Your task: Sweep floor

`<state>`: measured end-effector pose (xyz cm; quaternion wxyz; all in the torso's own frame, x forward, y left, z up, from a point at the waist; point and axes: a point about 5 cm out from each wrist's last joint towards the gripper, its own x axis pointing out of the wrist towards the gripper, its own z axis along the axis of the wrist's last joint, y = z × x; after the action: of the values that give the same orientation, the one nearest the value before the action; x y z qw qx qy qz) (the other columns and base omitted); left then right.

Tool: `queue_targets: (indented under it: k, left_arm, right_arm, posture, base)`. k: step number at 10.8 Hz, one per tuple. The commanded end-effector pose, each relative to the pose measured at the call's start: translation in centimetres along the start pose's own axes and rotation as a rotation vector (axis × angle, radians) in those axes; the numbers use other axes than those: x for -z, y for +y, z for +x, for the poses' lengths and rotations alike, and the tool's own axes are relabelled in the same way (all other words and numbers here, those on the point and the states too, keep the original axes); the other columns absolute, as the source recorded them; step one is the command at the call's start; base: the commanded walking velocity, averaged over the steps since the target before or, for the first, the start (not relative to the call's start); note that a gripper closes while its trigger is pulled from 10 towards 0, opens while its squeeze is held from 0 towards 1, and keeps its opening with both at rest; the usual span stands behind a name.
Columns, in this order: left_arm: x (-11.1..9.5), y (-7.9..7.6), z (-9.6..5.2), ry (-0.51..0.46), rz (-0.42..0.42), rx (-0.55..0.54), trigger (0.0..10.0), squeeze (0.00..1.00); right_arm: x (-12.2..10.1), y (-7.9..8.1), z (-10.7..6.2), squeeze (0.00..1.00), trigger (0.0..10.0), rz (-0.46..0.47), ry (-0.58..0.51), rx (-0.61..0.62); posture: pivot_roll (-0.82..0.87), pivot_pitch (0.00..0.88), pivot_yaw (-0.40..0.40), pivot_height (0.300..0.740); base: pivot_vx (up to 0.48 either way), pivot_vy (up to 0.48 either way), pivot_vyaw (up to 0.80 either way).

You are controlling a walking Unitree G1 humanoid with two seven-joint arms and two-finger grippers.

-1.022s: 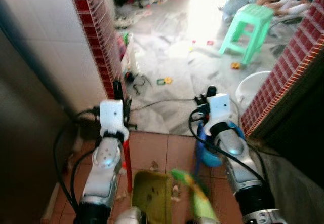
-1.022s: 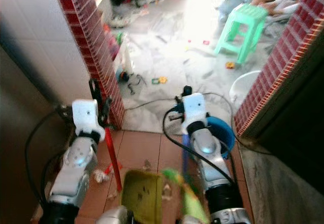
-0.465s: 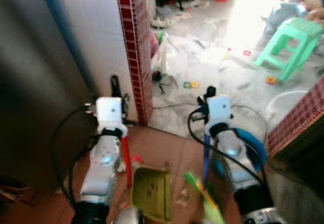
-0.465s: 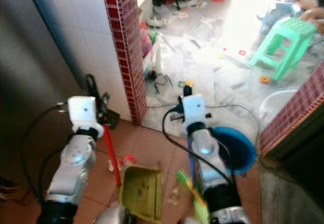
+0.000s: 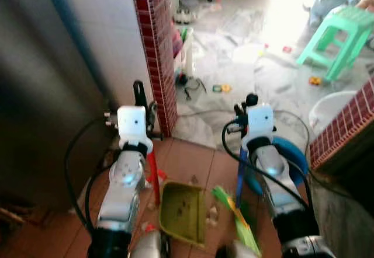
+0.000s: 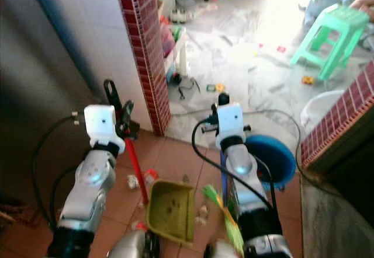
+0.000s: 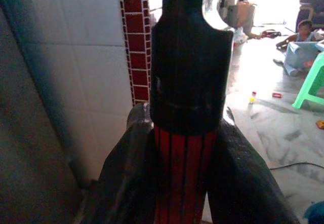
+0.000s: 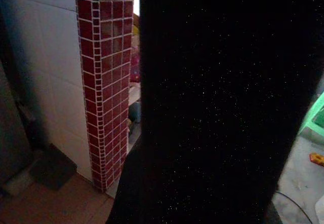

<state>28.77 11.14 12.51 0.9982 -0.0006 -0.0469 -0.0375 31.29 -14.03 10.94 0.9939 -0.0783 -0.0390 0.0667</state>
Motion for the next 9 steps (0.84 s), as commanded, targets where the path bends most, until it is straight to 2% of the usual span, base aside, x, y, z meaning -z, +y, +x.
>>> queue_targets:
  k: [1,4,7,9]
  left_arm:
    - [-1.3,0.0,0.2,-0.052,0.009,0.004,10.0,0.00]
    - [-1.3,0.0,0.2,-0.050,0.009,0.003,10.0,0.00]
    - [-1.6,0.5,0.2,-0.067,0.016,-0.021,10.0,0.00]
    - [-0.9,2.0,-0.7,-0.051,0.064,-0.092,10.0,0.00]
  right_arm:
    - [0.0,0.1,0.1,0.00,10.0,-0.004,-0.004,-0.003]
    - [0.1,0.1,0.1,0.00,10.0,-0.005,-0.004,0.002]
    - [0.1,0.0,0.1,0.00,10.0,-0.008,-0.008,0.009]
    - [-0.1,-0.5,0.2,0.00,10.0,-0.029,-0.018,0.051]
  posture:
    - [-0.01,0.000,0.042,0.740]
    - [-0.01,0.000,0.043,0.740]
    - [-0.01,0.000,0.040,0.740]
    - [0.00,0.000,0.037,0.740]
  base:
    - [-0.292,0.000,0.00]
    - [-0.284,0.000,0.00]
    - [0.000,0.000,0.00]
    - [0.000,0.000,0.00]
